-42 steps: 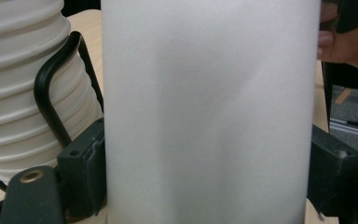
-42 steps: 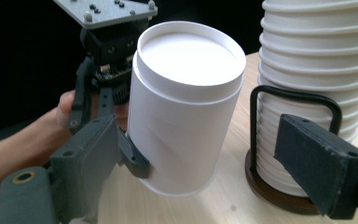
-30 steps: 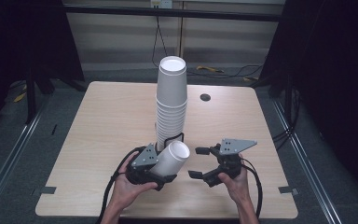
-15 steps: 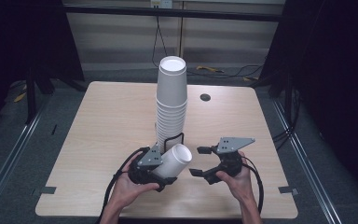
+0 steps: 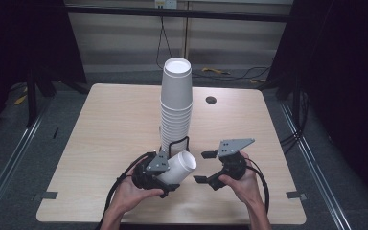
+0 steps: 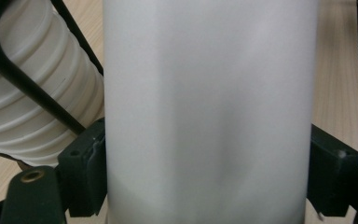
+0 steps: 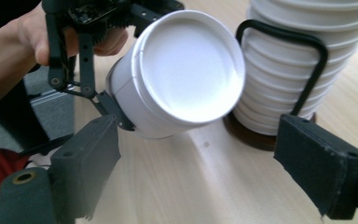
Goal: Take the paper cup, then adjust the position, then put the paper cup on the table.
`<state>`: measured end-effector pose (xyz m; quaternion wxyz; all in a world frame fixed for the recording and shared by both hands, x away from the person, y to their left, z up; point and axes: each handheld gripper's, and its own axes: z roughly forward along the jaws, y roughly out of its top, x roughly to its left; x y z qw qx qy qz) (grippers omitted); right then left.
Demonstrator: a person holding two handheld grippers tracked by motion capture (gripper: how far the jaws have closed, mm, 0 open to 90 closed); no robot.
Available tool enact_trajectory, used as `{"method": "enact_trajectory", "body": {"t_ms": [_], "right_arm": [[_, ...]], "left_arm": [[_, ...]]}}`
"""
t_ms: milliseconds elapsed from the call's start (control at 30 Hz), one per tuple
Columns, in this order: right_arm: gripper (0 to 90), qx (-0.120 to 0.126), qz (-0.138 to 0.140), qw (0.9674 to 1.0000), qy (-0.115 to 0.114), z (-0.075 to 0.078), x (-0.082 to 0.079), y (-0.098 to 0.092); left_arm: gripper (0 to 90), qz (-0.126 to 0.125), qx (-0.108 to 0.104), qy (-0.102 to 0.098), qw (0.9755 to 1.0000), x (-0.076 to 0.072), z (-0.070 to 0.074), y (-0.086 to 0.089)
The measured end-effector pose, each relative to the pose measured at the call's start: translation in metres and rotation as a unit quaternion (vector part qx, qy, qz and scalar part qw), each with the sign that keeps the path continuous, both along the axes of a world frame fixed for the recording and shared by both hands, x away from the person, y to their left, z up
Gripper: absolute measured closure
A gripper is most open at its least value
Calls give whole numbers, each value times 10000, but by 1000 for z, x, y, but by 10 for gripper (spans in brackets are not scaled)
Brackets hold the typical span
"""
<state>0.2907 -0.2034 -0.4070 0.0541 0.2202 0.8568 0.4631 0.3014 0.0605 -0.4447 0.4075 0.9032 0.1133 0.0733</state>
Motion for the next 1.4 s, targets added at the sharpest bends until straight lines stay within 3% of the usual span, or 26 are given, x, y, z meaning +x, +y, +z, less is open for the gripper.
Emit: {"method": "enact_trajectory", "body": {"t_ms": [133,300,567,767,1033,1267,1400], "right_arm": [[139,-203,85,9998,11,3,2,4],[145,-455,223,9987,23,4,3,8],[193,-975,448,9941,154,1,7,16],[206,-1055,552,9926,241,1,11,18],[211,-1258,741,9887,340,0,14,20],[209,-1476,715,9852,502,-4,19,22],[182,-1432,900,9834,654,-6,24,23]], "left_arm": [[172,-43,34,-35,10000,1,1,-1],[172,-122,230,2,9997,1,0,-1],[173,-164,524,6,9985,4,0,-6],[173,-314,702,-60,9970,4,6,-14],[173,-454,1109,-139,9927,3,7,-19],[173,-498,1242,-217,9908,3,9,-24],[173,-574,1289,-152,9899,3,9,-27]]}}
